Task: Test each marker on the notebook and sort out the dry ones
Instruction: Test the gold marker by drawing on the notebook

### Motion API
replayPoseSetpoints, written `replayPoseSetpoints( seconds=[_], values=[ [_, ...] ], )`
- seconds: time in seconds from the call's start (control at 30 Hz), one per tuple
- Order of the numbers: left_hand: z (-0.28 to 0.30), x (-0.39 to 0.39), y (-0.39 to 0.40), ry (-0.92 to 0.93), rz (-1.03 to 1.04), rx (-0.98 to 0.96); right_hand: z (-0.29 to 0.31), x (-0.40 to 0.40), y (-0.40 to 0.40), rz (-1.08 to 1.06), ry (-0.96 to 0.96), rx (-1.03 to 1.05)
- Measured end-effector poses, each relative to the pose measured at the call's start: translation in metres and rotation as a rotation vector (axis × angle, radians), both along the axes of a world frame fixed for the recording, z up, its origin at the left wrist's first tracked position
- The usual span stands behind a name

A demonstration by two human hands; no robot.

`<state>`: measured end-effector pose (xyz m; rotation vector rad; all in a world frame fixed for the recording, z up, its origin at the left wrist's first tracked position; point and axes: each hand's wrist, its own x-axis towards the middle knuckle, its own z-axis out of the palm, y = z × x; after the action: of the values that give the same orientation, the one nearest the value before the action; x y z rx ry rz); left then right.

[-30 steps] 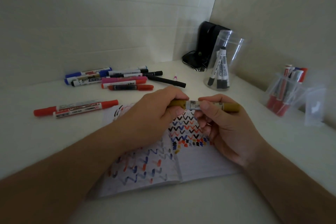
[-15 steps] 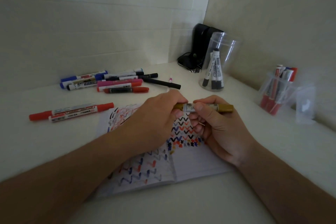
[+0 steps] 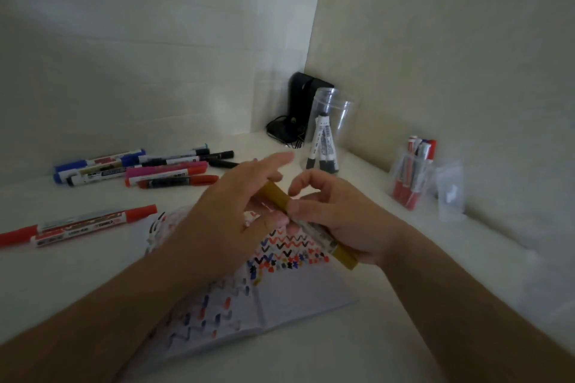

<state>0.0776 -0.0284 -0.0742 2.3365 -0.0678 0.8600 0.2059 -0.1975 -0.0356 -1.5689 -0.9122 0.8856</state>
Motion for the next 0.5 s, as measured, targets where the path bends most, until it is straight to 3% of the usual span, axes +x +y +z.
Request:
replayPoseSetpoints(
  seconds=[0.07, 0.2, 0.37, 0.5],
  values=[
    [-0.002, 0.003, -0.007, 0.048, 0.002, -0.112, 0.006, 0.01, -0.008, -0.096, -0.004, 0.045],
    [-0.015, 0.006, -0.01, 0.256, 0.016, 0.166, 0.03, 0.044, -0.035, -0.535, -0.086, 0.308],
    [-0.027, 0.009, 0.0, 0.374, 0.016, 0.285, 0.059, 0.111, -0.088, -1.106, -0.621, 0.325],
    [-0.031, 0.012, 0.002, 0.382, -0.001, 0.328, 0.057, 0.142, -0.112, -1.193, -0.936, 0.216]
  ],
)
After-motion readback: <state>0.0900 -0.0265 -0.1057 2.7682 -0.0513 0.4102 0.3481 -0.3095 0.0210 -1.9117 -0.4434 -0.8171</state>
